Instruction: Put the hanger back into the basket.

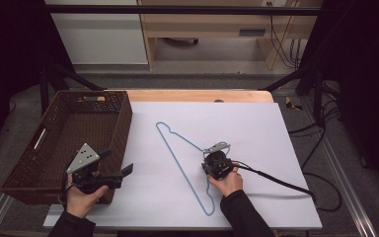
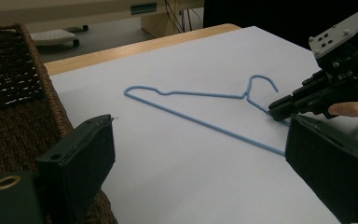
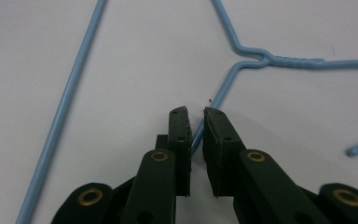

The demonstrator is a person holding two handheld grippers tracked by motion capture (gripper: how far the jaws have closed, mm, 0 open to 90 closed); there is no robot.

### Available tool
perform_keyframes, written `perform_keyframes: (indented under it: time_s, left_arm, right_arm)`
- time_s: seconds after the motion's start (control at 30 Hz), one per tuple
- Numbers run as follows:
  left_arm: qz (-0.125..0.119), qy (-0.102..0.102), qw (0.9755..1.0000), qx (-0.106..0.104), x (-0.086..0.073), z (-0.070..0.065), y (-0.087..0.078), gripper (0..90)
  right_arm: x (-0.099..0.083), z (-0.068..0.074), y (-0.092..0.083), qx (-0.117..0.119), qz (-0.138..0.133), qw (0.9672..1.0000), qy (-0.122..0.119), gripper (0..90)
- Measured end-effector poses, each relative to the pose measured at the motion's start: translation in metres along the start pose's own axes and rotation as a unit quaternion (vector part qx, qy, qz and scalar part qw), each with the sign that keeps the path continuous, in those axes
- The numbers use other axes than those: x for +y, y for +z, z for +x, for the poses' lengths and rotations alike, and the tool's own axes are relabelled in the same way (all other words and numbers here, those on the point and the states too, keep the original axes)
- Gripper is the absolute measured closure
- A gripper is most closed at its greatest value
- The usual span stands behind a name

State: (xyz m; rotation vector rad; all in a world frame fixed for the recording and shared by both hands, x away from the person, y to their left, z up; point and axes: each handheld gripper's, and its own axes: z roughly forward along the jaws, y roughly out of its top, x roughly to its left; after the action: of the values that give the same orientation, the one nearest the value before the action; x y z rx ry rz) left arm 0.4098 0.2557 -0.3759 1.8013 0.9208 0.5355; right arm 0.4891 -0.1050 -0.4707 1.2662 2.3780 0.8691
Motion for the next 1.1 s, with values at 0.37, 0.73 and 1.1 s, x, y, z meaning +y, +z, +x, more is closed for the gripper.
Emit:
perform_keyframes:
  time_s: [0.37, 0.73, 1.1]
  left_arm:
    - [0.000, -0.001, 1.0000, 0.001, 0.000, 0.000, 0.000, 8.4]
    - [0.001, -0.001, 1.0000, 0.000, 0.000, -0.001, 0.001, 8.6]
    - [0.004, -0.001, 1.0000, 0.001, 0.000, -0.003, 0.002, 8.8]
  right_arm:
    - [0.002, -0.001, -0.001, 0.002, 0.007, 0.9995, 0.032, 85.0]
    - [-0.003, 0.009, 0.000, -0.033, -0.013, 0.9979, 0.054, 79.7]
    - [0.000, 0.024, 0.002, -0.085, -0.005, 0.9956, 0.038, 85.9]
